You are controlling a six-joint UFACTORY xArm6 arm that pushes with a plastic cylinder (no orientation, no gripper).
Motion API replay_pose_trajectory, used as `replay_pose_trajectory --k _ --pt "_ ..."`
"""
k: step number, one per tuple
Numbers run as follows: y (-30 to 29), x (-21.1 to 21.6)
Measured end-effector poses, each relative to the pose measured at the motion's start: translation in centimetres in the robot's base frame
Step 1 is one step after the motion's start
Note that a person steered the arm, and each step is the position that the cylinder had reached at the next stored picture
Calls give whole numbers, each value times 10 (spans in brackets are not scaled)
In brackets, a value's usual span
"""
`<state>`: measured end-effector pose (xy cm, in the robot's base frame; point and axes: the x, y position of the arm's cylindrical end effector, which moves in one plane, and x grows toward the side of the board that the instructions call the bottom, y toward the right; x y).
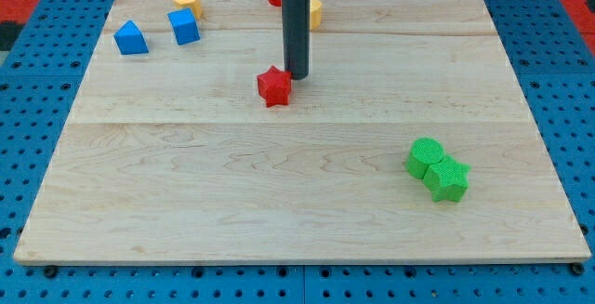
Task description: Move the red star undernaeth the blue cube
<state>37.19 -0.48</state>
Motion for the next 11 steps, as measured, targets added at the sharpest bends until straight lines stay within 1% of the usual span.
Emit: replay_pose_trajectory --k 1,2,3,4,5,6,7,9,10,11 --pt "-8 14" --pt "-32 32" --pt "-19 36" --pt "-19 66" --pt "-54 80" --pt "-68 62" --pt "-40 56" --pt "-29 27" --pt "-33 20" --pt "-72 27"
